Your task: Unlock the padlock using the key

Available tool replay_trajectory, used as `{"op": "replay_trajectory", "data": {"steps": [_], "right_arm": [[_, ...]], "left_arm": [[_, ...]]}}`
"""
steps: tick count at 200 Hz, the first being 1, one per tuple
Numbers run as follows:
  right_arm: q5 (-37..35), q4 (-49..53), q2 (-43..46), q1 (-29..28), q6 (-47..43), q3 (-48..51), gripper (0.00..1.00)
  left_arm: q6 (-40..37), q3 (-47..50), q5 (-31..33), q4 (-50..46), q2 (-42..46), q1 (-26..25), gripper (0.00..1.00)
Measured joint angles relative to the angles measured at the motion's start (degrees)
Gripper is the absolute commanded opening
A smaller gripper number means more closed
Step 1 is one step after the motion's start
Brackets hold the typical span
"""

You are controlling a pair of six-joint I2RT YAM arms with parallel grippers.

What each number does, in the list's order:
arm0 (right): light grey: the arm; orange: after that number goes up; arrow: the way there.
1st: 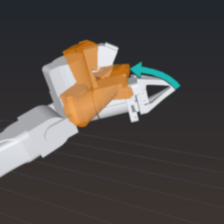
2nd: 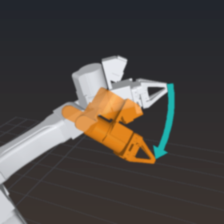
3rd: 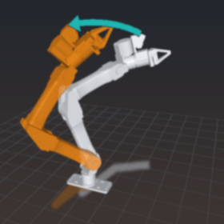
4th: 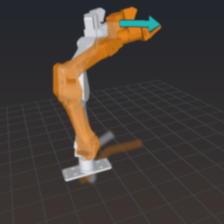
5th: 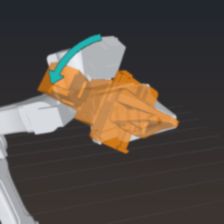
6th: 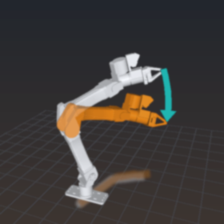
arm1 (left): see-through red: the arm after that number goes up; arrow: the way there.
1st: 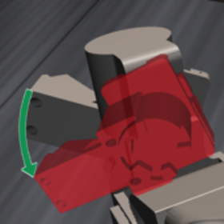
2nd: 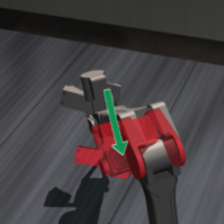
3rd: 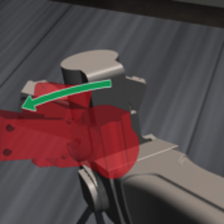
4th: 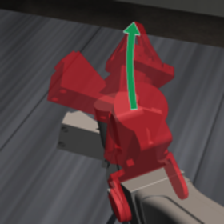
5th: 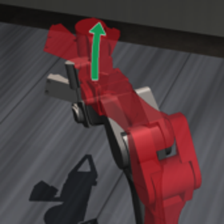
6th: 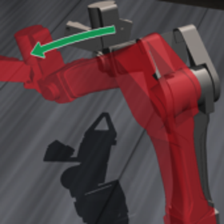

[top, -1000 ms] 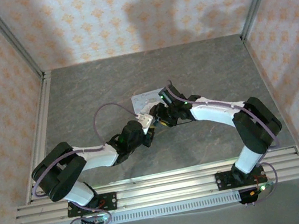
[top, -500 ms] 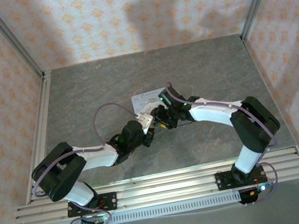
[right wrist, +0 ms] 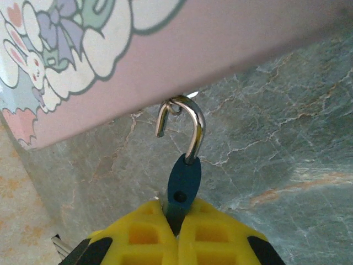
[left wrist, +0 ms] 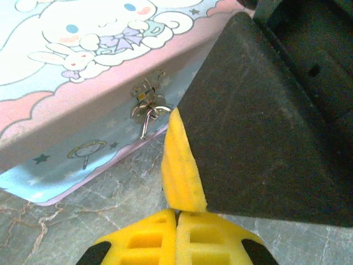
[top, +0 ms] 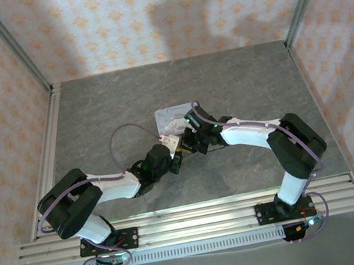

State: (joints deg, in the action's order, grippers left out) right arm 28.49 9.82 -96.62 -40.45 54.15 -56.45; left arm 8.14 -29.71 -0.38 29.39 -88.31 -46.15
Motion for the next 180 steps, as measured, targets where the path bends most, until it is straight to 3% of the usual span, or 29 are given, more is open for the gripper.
{"op": "replay_trajectory", "data": {"steps": [64, 127, 180], "right_arm": [[0.02, 0.50, 0.02, -0.42, -0.81, 0.00, 0.00], [-1.73, 2.23, 0.59, -0.70, -0.46, 0.00, 0.47], [-3.63, 3.48, 2.08, -0.70, -0.76, 0.00, 0.52]], "left_arm": [[-0.92, 1.14, 1.42, -0.02, 1.09, -1.42, 0.00], [-1.14, 1.75, 2.32, 0.35, 1.22, -1.53, 0.00], [-1.11, 1.81, 2.43, 0.98, 0.90, -1.49, 0.00]]}}
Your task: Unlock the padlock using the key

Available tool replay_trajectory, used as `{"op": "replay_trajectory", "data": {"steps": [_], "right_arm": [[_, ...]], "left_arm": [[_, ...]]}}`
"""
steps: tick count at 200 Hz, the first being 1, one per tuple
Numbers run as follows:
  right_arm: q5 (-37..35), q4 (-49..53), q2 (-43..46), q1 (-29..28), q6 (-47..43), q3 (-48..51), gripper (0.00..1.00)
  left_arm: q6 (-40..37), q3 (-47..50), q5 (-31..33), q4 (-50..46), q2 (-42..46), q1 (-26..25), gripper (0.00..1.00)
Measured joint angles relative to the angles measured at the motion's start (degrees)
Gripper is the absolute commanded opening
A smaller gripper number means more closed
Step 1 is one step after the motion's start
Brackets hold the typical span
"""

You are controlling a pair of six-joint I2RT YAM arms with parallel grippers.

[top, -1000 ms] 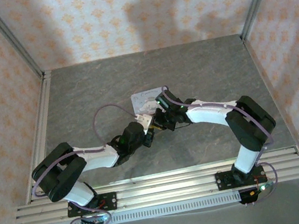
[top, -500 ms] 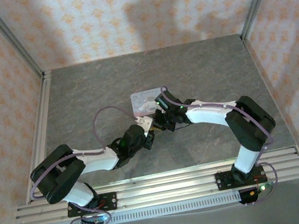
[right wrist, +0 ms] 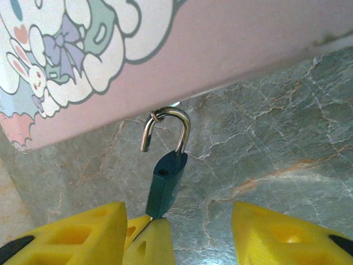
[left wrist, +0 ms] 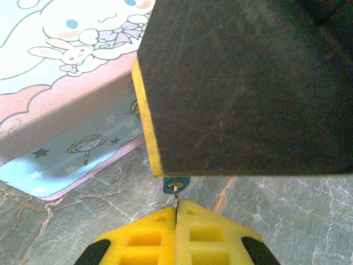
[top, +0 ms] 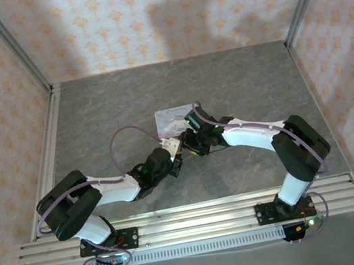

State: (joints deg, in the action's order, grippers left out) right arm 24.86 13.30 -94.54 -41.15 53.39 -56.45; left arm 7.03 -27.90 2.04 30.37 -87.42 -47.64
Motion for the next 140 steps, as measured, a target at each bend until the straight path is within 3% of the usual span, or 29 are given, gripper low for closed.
{"op": "replay_trajectory", "data": {"steps": [140], "right_arm": [[0.13, -1.90, -3.78, -0.02, 1.03, -1.70, 0.33]], "left_arm": [[0.00, 0.22, -0.07, 0.57, -0.07, 0.00, 0.00]]}}
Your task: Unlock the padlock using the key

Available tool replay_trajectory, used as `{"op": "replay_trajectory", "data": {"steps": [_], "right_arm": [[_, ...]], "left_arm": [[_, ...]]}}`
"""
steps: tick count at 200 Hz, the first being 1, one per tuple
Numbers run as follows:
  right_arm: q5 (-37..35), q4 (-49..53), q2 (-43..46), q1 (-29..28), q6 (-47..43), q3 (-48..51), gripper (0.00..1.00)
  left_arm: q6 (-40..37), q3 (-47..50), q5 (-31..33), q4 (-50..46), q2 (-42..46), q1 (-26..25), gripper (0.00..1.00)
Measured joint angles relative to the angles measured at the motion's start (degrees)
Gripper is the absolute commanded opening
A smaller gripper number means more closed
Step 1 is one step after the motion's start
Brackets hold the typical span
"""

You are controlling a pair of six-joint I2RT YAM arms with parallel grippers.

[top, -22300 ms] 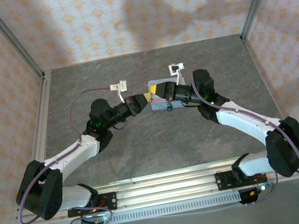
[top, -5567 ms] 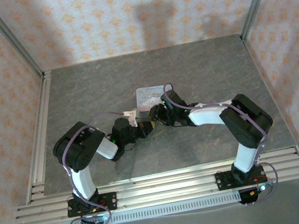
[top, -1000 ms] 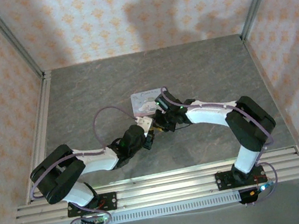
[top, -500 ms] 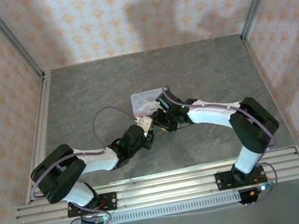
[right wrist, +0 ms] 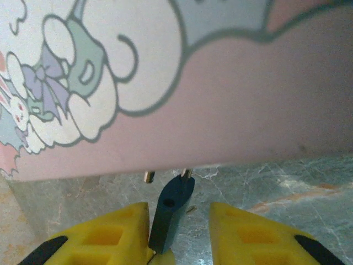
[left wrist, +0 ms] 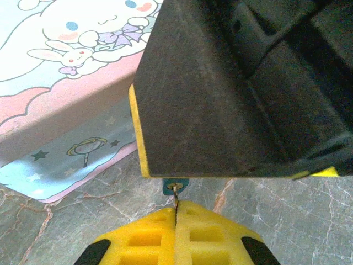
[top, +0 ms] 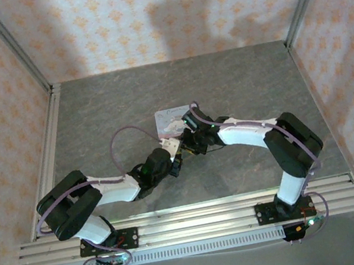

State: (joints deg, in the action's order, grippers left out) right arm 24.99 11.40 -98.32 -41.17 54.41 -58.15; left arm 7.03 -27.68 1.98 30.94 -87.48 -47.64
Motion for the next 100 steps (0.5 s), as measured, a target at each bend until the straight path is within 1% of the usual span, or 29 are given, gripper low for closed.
{"op": "replay_trajectory", "data": {"steps": [39, 50, 80, 100], "right_arm": [[-0.15, -0.50, -0.76, 0.00, 0.02, -0.63, 0.34], [-0.15, -0.74, -0.98, 0.02, 0.02, -0.76, 0.32], [-0.22, -0.85, -1.60, 0.02, 0.00, -1.40, 0.16], [-0.11, -0.87, -1.81, 0.07, 0.09, -1.77, 0.08]], "left_arm": [[0.00, 0.04, 0.00, 0.20, 0.00, 0.00, 0.00], [0.00, 0.04, 0.00, 0.22, 0.00, 0.00, 0.00], [0.00, 0.07, 0.04, 0.22, 0.00, 0.00, 0.00], [0.00, 0.15, 0.04, 0.22, 0.00, 0.00, 0.00]]}}
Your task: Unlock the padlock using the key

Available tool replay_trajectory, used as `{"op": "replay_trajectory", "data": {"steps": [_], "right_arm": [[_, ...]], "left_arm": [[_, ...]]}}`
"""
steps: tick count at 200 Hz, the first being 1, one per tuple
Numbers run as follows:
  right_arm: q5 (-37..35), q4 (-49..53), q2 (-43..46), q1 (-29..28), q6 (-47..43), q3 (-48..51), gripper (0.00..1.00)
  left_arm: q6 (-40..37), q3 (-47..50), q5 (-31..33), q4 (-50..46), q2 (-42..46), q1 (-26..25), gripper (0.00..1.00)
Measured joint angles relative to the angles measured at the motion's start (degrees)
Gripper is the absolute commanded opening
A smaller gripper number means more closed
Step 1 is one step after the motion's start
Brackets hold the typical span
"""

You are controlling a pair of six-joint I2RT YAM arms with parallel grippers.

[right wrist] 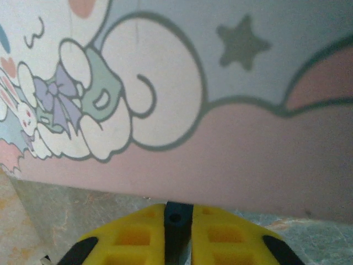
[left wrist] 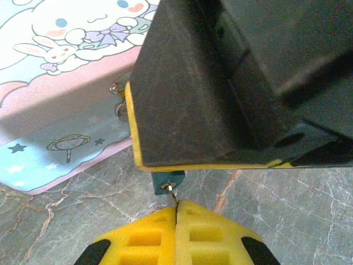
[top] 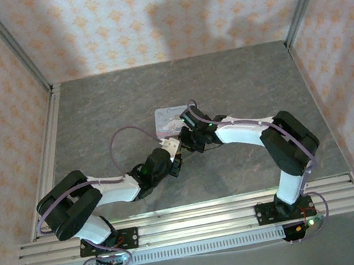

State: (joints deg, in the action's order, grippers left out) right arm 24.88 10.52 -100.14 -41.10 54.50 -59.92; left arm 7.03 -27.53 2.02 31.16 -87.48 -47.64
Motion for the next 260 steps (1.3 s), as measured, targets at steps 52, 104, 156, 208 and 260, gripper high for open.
{"op": "replay_trajectory", "data": {"steps": [52, 104, 156, 208, 260], "right_arm": [[0.15, 0.07, -0.04, 0.00, -0.07, -0.07, 0.00], [-0.13, 0.13, 0.04, 0.00, -1.27, 0.13, 0.00], [-0.68, -0.59, 4.52, 2.29, -2.25, 5.77, 0.00], [-0.92, -1.81, 6.36, 4.20, -1.97, 7.58, 0.00], [-2.27, -4.35, 8.61, 4.17, 1.20, 10.14, 0.00]], "left_arm": [[0.00, 0.24, 0.02, 0.04, -0.02, 0.00, 0.24], [0.48, 1.66, 0.35, -0.85, 3.48, 0.00, 0.48], [2.67, 4.63, 1.75, -3.65, 13.38, 1.70, 0.48], [5.22, 6.99, 3.21, -6.32, 16.65, 3.04, 0.48], [7.10, 8.15, 3.67, -7.04, 16.74, 3.17, 0.48]]}}
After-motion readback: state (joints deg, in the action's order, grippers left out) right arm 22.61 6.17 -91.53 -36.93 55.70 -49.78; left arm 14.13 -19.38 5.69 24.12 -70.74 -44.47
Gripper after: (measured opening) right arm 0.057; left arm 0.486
